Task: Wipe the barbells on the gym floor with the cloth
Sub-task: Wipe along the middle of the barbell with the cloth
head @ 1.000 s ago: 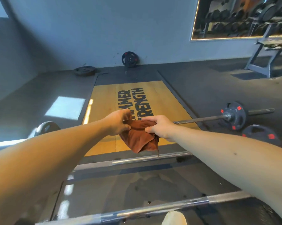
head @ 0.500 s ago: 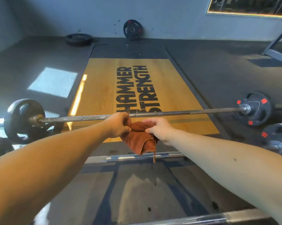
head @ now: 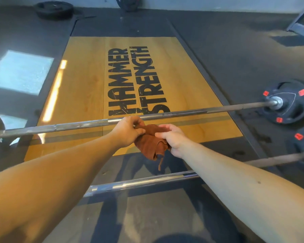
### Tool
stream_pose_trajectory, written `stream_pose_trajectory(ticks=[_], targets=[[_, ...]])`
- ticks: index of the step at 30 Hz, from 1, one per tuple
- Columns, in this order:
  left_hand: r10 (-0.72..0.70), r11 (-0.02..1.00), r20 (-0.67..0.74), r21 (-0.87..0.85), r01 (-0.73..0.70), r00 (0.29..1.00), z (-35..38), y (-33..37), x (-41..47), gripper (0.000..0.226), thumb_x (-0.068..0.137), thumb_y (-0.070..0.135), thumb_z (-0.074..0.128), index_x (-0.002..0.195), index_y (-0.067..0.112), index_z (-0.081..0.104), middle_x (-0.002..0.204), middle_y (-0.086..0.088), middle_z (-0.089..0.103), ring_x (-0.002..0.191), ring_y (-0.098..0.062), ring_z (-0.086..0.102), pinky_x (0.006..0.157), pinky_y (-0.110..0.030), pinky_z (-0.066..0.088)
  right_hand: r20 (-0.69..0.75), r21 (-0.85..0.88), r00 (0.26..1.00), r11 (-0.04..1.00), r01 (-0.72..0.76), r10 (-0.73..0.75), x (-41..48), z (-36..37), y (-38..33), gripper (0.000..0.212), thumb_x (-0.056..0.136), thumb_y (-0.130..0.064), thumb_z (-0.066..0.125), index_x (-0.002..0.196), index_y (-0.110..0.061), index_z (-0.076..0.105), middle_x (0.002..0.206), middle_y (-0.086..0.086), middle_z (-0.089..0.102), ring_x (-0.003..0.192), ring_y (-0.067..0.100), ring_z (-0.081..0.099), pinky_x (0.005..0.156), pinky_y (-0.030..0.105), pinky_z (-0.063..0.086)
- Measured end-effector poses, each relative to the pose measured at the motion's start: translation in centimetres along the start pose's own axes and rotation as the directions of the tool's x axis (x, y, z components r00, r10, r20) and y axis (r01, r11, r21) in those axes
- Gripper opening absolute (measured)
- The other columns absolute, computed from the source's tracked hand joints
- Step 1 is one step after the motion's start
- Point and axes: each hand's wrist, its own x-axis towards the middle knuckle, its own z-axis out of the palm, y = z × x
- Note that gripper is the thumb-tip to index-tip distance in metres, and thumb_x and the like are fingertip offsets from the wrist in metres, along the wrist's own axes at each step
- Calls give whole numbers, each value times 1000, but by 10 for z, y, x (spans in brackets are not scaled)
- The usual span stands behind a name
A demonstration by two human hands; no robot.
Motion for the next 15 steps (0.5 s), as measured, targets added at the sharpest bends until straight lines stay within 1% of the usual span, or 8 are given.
stream_pose_trajectory(ticks=[3,5,6,8,9,11,13,15], targets=[[26,999,21,21,-26,999,11,5,26,24,96,25,69,120,27,66,113,4,65,99,-18,65,93,-39,58,-114,-30,990,996,79,-82,17,-29,-18,35,87,3,72,107,-26,69,111,8,73,96,28,73,71,36,62],[37,986,-26,163,-32,999,15,6,45,40,97,28,68,136,27,59,125,3,63,109,-18,64,98,-40,56,-189,-159,958,969,188,-217,27,-46,-36,37,90,5,66,109,-27,67,112,2,69,96,19,68,64,26,57],[53,948,-70,318,-28,996,15,5,53,44,98,32,67,140,26,56,131,1,61,114,-20,61,101,-40,54,-220,-246,927,937,249,-304,32,-54,-45,39,92,6,62,110,-28,66,112,-2,67,98,15,65,65,21,53],[109,768,-126,640,-3,986,9,-3,69,50,98,40,64,144,26,52,140,-2,54,127,-25,52,108,-43,44,-251,-419,849,843,339,-466,45,-63,-57,42,95,5,57,116,-30,64,119,-7,64,107,12,61,76,17,51],[125,682,-124,731,5,984,7,-8,75,51,99,44,62,146,26,51,143,-3,53,131,-26,47,110,-44,40,-247,-502,817,790,351,-521,51,-65,-60,43,98,3,56,122,-32,63,125,-9,62,112,10,57,86,18,51],[104,589,-86,808,8,991,3,-19,85,53,99,49,58,147,28,50,144,-3,52,135,-27,43,112,-45,36,-164,-636,816,692,342,-554,65,-64,-58,47,102,-3,55,138,-33,55,136,-7,57,119,11,50,100,29,47],[83,576,-36,817,-18,996,3,-28,93,47,100,49,56,144,31,53,139,-2,56,133,-27,43,111,-44,35,-4,-711,879,619,332,-477,82,-59,-47,53,103,-11,56,150,-33,44,149,-2,50,133,19,48,107,39,46],[104,581,-12,812,-51,994,4,-34,101,37,101,43,58,136,34,61,131,0,60,126,-24,47,108,-42,37,107,-777,916,543,319,-386,97,-54,-34,55,105,-25,55,156,-32,34,158,1,41,142,27,42,112,46,41]])
